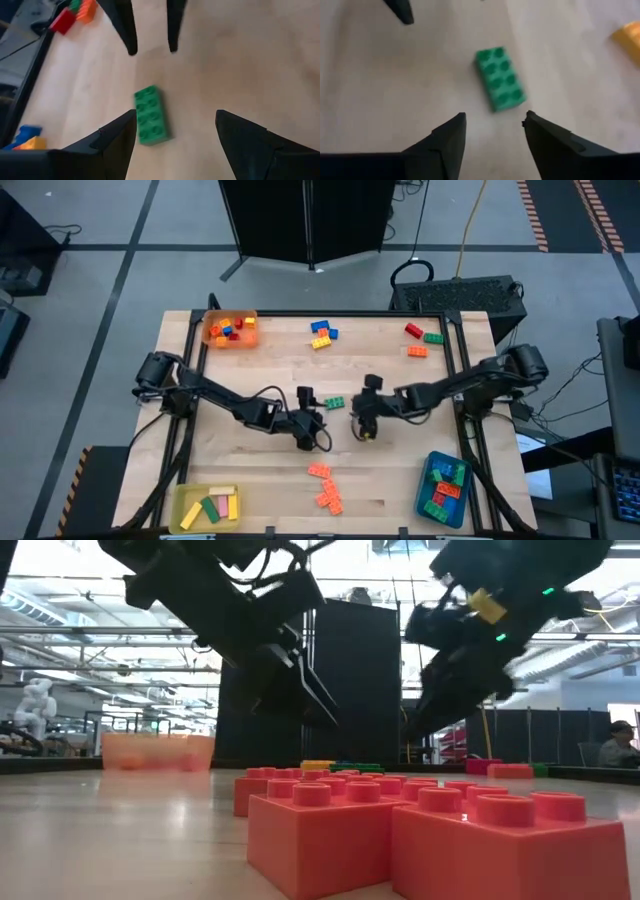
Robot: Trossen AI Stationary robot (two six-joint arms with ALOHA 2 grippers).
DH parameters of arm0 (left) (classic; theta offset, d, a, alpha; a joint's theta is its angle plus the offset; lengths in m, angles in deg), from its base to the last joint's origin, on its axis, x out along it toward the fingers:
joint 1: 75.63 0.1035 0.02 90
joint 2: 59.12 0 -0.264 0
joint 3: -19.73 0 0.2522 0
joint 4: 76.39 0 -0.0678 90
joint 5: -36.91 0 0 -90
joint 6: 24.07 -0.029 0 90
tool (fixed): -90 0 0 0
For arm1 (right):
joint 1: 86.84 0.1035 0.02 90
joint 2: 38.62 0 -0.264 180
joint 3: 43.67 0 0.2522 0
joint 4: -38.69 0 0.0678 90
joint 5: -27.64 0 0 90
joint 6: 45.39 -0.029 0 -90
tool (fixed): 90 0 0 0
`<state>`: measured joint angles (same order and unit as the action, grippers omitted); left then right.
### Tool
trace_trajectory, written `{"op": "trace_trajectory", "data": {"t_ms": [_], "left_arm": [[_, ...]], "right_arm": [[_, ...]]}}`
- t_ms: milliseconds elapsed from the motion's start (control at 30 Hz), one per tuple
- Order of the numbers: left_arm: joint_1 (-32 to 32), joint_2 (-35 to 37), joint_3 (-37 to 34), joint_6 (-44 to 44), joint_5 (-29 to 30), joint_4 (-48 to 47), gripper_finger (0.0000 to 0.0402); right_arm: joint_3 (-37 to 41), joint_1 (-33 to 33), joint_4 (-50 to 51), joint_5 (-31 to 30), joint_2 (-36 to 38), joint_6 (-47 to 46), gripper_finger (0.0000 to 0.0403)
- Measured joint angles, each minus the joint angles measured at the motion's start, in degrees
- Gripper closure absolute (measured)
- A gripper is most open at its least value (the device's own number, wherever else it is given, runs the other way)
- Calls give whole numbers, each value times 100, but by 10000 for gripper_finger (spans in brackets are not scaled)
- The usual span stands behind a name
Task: Sort blocks by size
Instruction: Put the green 8 stud game piece into the blue bin
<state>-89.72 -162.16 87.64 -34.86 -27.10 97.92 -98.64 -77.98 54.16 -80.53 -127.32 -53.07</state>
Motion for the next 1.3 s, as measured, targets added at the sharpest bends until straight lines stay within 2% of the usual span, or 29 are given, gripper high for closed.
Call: {"op": "trace_trajectory", "data": {"t_ms": [167,333,400,633,833,967,1200,1300], "left_arm": [[66,0,0,4,-45,-8,130],[73,0,0,9,-49,-176,130],[73,0,-2,50,-49,-273,130],[172,0,-2,369,87,-477,130],[172,0,-2,449,87,-516,130],[175,0,-3,450,89,-583,130],[175,0,-2,446,321,-572,130],[175,0,-3,446,349,-609,130]], "right_arm": [[-484,-511,-27,102,-463,1048,186],[-1002,-829,11,1204,-910,1617,180],[-1181,-901,78,1435,-1134,1775,177],[-1599,-1135,477,1515,-1819,1973,170],[-1689,-1219,469,1593,-1977,1972,171],[-1694,-1216,680,1589,-1978,1920,196],[-1688,-1212,770,1576,-1958,1713,276],[-1688,-1212,787,1571,-1956,1713,279]]}}
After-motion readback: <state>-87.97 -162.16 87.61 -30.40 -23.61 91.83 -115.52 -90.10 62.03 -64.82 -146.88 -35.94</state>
